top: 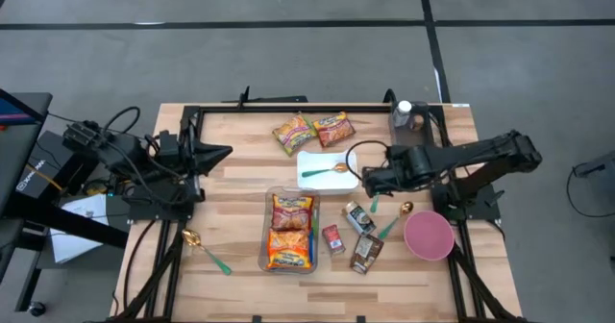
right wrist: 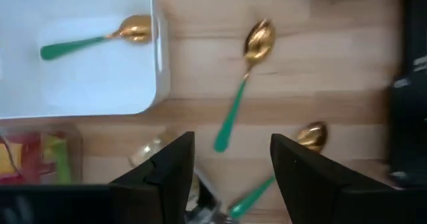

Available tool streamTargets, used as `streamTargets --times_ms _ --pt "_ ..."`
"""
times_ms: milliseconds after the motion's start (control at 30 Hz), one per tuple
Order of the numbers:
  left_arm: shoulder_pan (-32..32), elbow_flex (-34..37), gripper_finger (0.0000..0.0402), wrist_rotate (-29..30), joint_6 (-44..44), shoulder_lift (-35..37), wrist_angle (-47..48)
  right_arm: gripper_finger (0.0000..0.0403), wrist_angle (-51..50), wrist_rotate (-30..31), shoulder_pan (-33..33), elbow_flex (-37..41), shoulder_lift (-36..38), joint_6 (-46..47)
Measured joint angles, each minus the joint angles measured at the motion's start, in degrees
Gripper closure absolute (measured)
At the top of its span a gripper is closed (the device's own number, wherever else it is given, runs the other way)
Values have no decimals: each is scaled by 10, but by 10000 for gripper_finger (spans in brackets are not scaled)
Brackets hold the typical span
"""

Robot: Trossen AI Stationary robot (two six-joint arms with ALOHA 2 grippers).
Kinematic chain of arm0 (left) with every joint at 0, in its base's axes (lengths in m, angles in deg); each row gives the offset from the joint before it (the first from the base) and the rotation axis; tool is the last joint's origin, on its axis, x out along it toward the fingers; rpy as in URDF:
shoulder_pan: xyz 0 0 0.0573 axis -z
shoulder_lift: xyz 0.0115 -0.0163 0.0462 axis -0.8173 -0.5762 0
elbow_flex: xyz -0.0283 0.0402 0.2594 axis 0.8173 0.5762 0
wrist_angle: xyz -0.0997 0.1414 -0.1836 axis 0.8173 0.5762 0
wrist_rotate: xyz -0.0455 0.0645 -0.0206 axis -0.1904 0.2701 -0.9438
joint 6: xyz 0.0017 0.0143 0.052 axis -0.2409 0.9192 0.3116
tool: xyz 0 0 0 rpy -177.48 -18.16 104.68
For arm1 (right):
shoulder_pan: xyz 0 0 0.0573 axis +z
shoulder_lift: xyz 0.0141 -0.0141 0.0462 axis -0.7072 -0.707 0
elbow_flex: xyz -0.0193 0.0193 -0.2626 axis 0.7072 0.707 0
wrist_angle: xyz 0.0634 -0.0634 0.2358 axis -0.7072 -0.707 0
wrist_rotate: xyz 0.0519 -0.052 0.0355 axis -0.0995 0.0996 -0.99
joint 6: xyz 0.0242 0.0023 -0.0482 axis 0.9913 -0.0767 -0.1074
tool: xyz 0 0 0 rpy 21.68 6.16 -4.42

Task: Pick & Place Food Item
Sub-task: Put the green spoon into the white bin

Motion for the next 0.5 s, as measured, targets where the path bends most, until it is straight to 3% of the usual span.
streamTargets --times_ms 100,367,500 --pt "0 0 401 0 1 0 0 228 74 -3 -2 55 18 11" --pt "-27 0 401 -1 -2 0 -6 267 111 -8 -25 164 60 54" --pt "-46 0 401 -1 -2 -2 -15 268 187 -11 -45 215 89 38"
